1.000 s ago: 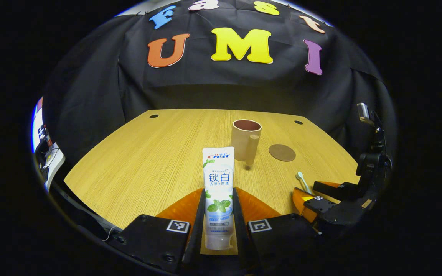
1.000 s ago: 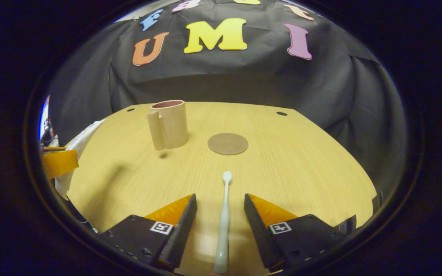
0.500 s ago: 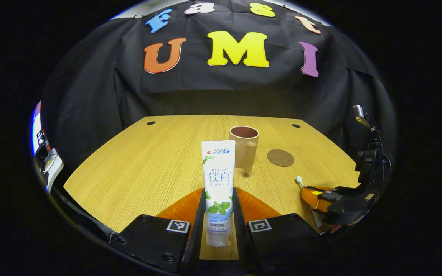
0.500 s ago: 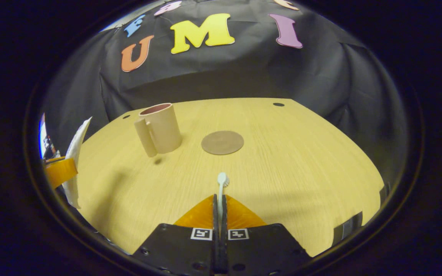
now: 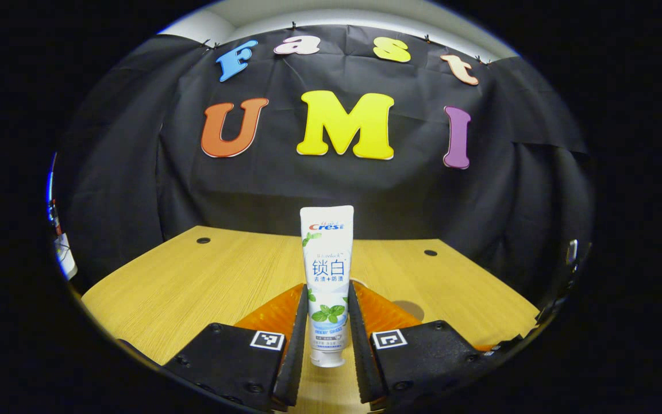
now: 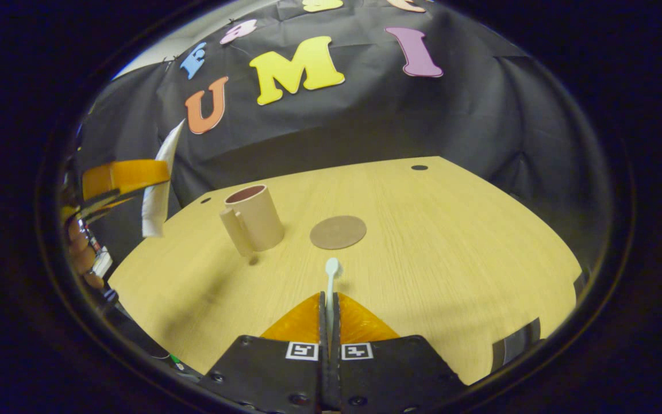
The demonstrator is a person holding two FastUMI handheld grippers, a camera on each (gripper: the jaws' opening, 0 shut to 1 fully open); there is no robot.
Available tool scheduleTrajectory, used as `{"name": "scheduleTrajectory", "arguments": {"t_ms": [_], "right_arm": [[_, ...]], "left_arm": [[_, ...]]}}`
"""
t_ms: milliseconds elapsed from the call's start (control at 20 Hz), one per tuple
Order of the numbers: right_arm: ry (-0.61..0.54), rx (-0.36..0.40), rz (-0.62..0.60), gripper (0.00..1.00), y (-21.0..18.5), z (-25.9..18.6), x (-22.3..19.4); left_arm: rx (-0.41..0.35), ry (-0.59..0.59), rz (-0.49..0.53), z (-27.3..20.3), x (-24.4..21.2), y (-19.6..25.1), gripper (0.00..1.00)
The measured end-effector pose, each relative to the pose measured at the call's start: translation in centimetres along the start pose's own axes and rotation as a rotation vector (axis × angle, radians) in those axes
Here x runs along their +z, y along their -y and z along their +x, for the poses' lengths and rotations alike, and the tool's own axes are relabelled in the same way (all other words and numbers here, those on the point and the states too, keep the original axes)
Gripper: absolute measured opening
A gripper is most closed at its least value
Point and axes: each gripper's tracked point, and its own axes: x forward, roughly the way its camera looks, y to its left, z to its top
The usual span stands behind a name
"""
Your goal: Put the toothbrush and toothpaste on the desktop into the cup, then pick up the cup and place it on the coaster on the desktop.
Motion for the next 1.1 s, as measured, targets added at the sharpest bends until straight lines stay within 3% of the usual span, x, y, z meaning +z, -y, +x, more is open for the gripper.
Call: {"name": "scheduleTrajectory", "arguments": {"t_ms": [250,400,600,1100], "right_arm": [[0.068,0.001,-0.007,0.0,1.1,-1.6,2.1],[0.112,0.009,-0.007,0.0,1.2,-2.7,3.1],[0.122,0.003,-0.016,0.0,1.5,-2.8,3.3],[0.128,-0.002,0.007,0.0,2.0,-2.5,3.6]], "left_arm": [[-0.046,0.132,0.032,5.6,2.5,1.5,0.41],[-0.072,0.122,-0.004,8.0,1.2,2.2,0.41],[-0.061,0.1,0.028,9.9,0.1,2.1,0.41],[-0.038,0.07,0.049,10.7,-1.0,1.2,0.43]]}}
